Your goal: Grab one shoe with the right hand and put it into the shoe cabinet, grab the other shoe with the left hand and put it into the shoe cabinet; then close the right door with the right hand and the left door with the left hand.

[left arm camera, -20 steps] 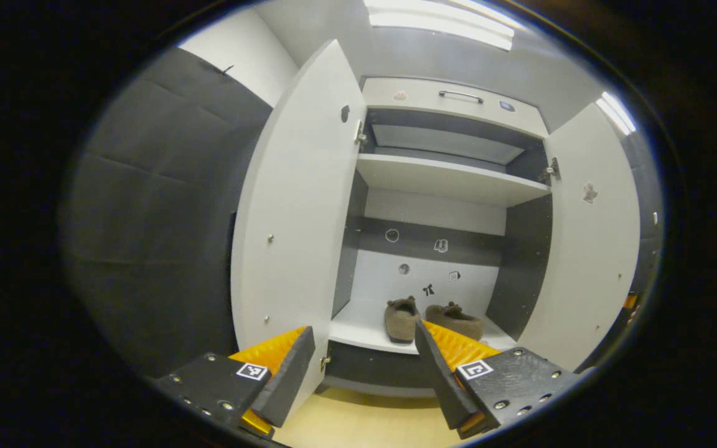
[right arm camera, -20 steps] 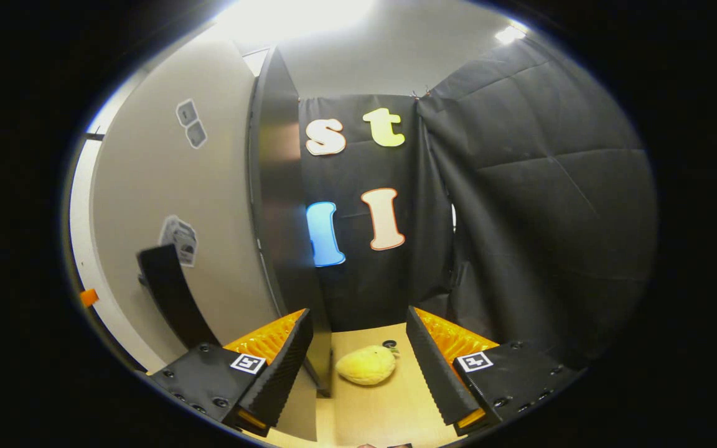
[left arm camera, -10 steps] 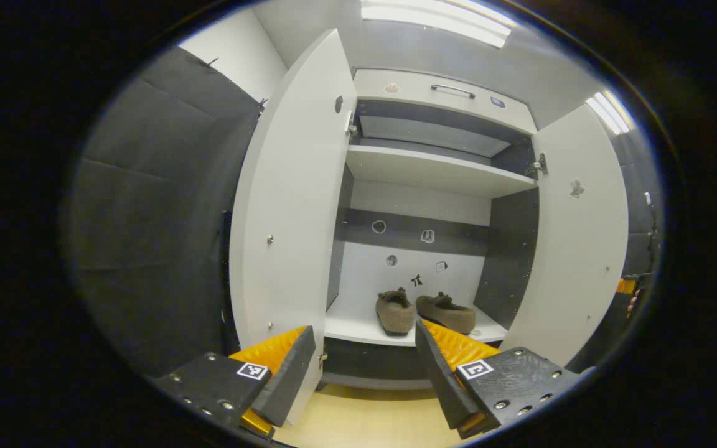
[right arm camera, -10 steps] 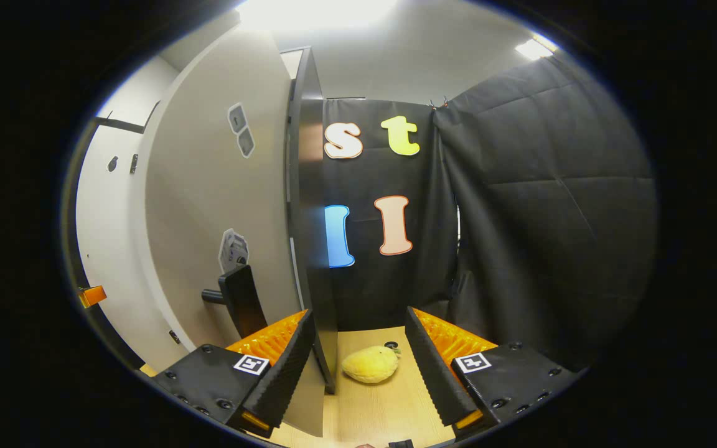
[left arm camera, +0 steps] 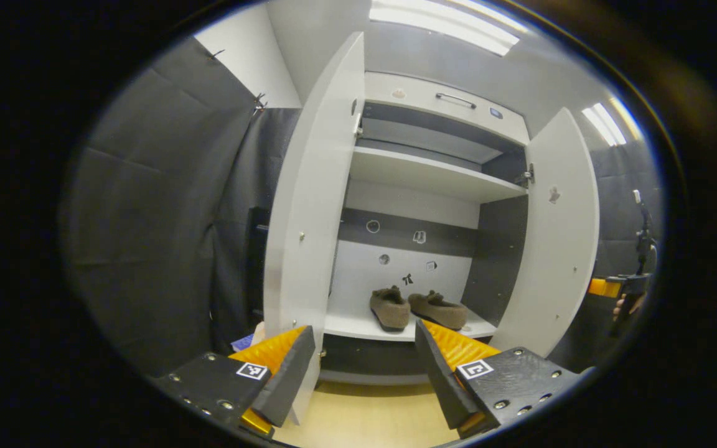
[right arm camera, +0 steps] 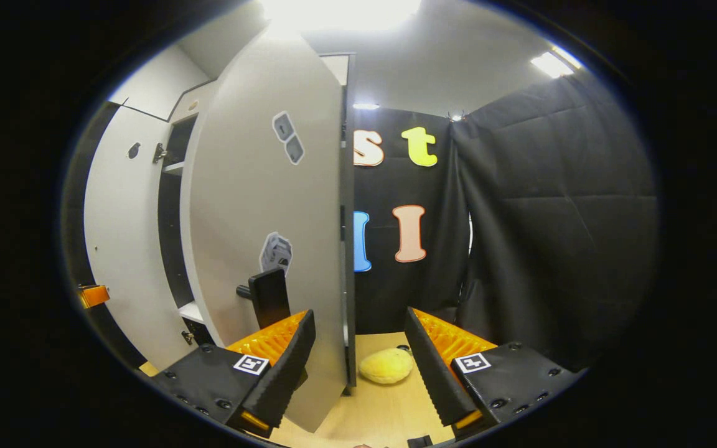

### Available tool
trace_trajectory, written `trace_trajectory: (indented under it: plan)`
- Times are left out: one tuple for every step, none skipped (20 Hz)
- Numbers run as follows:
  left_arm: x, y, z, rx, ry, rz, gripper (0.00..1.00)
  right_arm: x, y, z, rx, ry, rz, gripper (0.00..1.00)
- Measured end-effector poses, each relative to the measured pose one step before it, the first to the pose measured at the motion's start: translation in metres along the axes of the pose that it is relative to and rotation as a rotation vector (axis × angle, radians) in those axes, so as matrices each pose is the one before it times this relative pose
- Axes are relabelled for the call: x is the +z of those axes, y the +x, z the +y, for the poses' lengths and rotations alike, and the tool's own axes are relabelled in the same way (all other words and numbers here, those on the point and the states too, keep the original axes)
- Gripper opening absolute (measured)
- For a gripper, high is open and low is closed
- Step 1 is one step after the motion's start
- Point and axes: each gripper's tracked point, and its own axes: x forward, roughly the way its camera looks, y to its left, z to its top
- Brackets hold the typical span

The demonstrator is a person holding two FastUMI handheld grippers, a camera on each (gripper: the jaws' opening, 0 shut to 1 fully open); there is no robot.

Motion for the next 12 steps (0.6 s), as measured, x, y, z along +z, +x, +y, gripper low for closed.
trace_trajectory:
  plan:
    - [0.00198,-0.00423,0.00656,0.00007,-0.00720,-0.00705,0.93,0.00058,0.00233,0.01122,0.00612,-0.00627,-0.00355,0.89]
    - [0.00200,-0.00343,0.00818,0.00414,-0.00551,-0.00588,0.96,0.00036,0.00140,0.01168,0.00618,-0.00935,-0.00585,0.89]
    - [0.00041,-0.00422,0.00675,0.00517,-0.00272,-0.00564,0.99,0.00034,0.00291,0.01148,0.00711,-0.00667,-0.00645,0.89]
    - [0.00329,-0.00547,0.00692,0.00887,-0.00160,-0.00580,0.99,0.00085,0.00372,0.01204,0.00905,-0.00175,-0.00862,0.89]
    - [0.00258,-0.00631,0.00664,0.00786,-0.00204,-0.00199,0.99,0.00029,0.00327,0.01449,0.01611,0.00810,-0.00628,0.89]
    - [0.00217,-0.00453,0.00728,0.01055,-0.00099,-0.00126,0.99,-0.00050,0.00387,0.01323,0.02331,0.01862,-0.00483,0.89]
    - [0.00094,-0.00388,0.01005,0.01134,0.00012,-0.00232,0.99,-0.00105,0.00204,0.01343,0.02610,0.03328,0.00144,0.90]
    - [0.00222,-0.00179,0.00860,0.00945,0.00198,-0.00418,0.99,-0.00170,0.00000,0.01149,0.02864,0.03880,0.00147,0.90]
    - [0.00029,-0.00108,0.01083,0.01275,0.00566,-0.00507,0.99,-0.00101,-0.00117,0.00791,0.01629,0.02768,-0.00210,0.94]
    - [0.00172,-0.00257,0.01041,0.01235,0.01078,-0.00679,0.99,-0.00243,-0.00118,0.00043,-0.00493,0.01130,-0.00089,0.96]
    - [0.00068,-0.00326,0.01210,0.01537,0.01288,-0.00543,0.99,-0.00352,-0.00279,-0.00193,-0.01233,-0.00121,0.00361,0.94]
    - [0.00253,-0.00055,0.01090,0.00861,0.01316,-0.00126,0.99,-0.00544,-0.00312,0.00022,-0.01073,-0.00434,0.00722,0.94]
